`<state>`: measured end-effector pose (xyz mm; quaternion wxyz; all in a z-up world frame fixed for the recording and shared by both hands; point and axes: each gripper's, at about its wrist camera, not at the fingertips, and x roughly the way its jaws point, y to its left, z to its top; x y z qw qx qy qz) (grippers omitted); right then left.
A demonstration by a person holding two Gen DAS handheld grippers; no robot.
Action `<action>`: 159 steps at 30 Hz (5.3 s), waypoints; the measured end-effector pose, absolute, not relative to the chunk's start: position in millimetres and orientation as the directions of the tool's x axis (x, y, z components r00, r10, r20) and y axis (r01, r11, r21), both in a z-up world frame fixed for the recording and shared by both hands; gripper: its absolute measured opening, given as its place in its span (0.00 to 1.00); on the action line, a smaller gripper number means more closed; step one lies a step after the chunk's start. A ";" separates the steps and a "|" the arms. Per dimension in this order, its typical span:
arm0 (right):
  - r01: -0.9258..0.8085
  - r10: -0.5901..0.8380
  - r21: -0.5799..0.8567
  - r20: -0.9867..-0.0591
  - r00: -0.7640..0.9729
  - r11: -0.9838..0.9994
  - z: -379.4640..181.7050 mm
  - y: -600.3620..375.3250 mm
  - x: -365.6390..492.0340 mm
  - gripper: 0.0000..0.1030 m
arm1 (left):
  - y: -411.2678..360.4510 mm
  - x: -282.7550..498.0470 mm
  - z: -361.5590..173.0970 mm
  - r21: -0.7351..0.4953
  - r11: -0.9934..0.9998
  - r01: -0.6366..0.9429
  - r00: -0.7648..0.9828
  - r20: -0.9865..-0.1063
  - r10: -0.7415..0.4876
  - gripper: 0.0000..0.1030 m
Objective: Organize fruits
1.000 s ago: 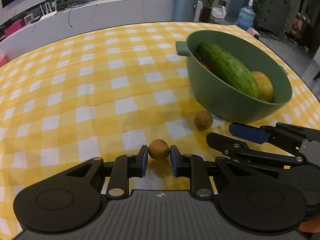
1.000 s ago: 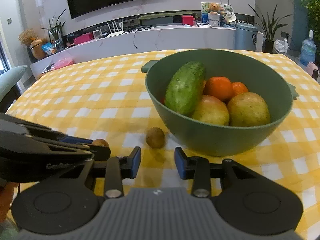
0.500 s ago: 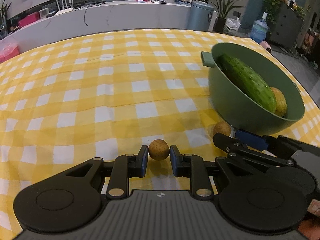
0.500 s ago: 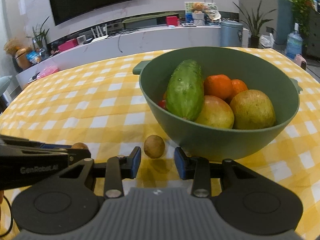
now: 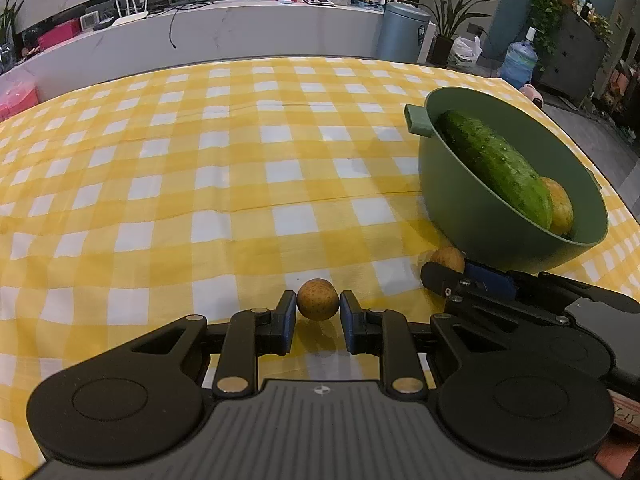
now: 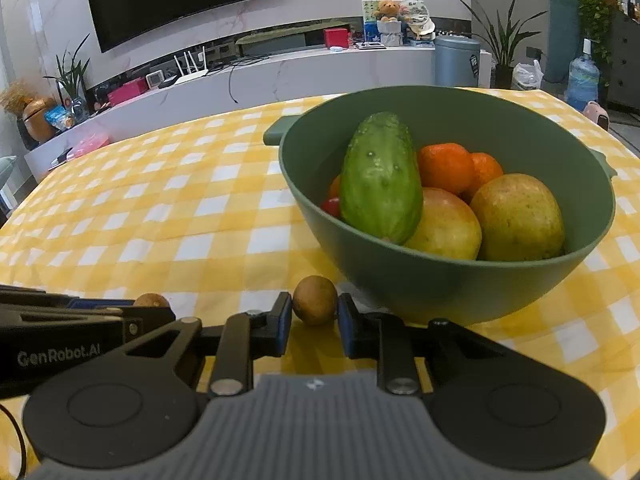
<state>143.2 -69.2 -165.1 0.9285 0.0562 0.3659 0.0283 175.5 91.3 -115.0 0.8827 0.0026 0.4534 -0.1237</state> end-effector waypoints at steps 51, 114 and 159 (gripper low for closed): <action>-0.204 0.197 0.047 -0.527 0.827 0.978 -61.7 -213.9 102.2 0.20 | -46.3 188.4 -39.7 -0.168 0.876 0.452 0.510 -0.757 -0.408 0.25; -0.228 0.196 -0.036 -0.392 0.899 0.973 59.2 -202.0 60.2 0.95 | -12.6 102.9 65.3 0.029 0.973 0.227 0.853 -0.489 -0.184 0.83; -0.044 0.068 0.055 -0.584 0.809 0.998 -31.1 -201.0 -5.1 0.96 | -17.5 61.5 -14.5 0.138 0.984 0.109 0.747 -0.665 0.010 0.95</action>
